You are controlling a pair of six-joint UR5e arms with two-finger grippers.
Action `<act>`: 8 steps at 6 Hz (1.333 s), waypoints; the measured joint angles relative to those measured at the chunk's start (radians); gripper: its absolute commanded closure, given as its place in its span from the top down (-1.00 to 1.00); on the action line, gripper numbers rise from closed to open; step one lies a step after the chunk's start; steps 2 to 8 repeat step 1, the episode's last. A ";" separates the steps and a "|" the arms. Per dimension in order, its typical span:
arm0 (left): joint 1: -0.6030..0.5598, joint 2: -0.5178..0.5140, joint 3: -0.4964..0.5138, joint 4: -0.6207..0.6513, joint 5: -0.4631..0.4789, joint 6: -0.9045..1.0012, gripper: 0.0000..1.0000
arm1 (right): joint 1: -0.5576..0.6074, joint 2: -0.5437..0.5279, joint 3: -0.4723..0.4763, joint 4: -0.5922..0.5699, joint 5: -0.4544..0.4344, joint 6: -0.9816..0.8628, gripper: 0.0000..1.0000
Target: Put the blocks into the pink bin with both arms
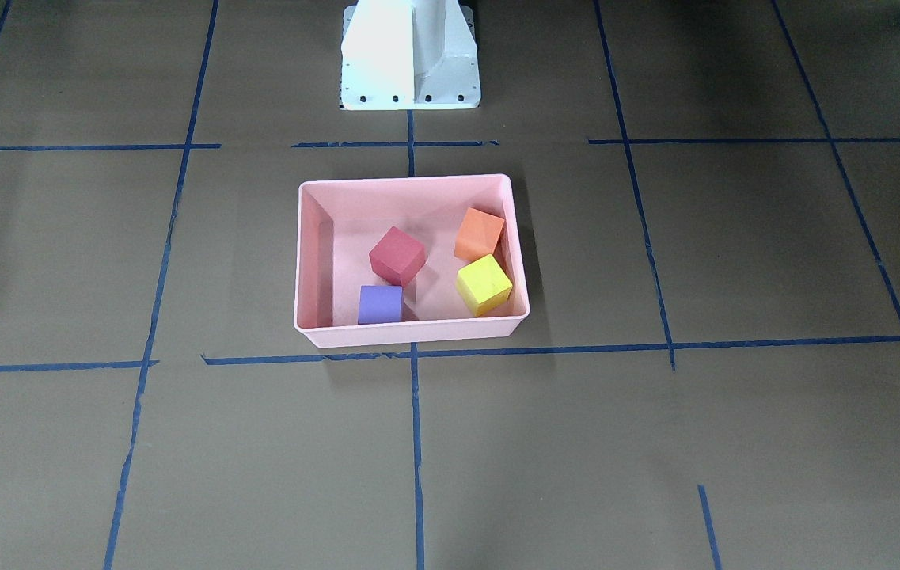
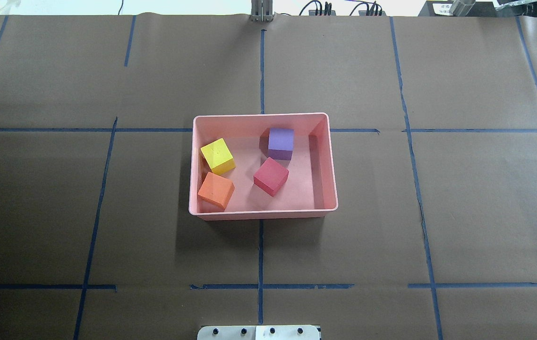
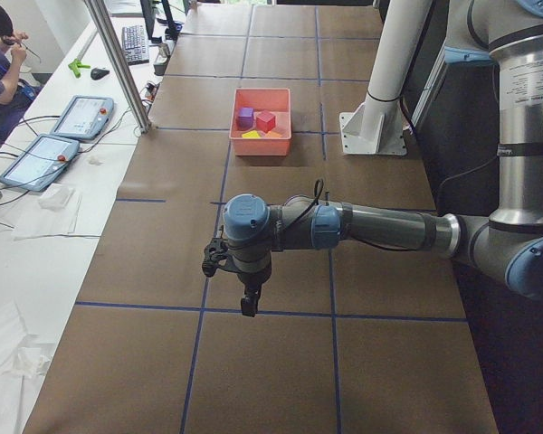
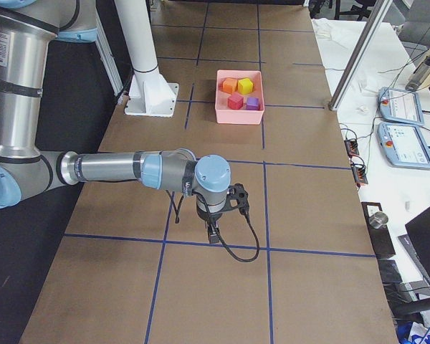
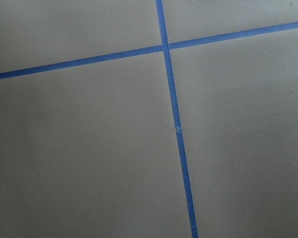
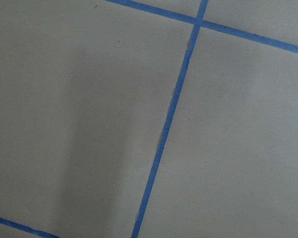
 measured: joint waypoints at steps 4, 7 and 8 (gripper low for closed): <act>0.000 0.000 0.000 0.000 0.001 0.000 1.00 | 0.000 0.000 0.000 0.000 0.000 0.000 1.00; 0.000 0.000 0.000 0.000 0.001 0.000 1.00 | 0.000 0.000 0.000 0.000 0.000 0.000 1.00; 0.000 0.000 0.000 0.000 0.001 0.000 1.00 | 0.000 0.000 0.000 0.000 0.000 0.000 1.00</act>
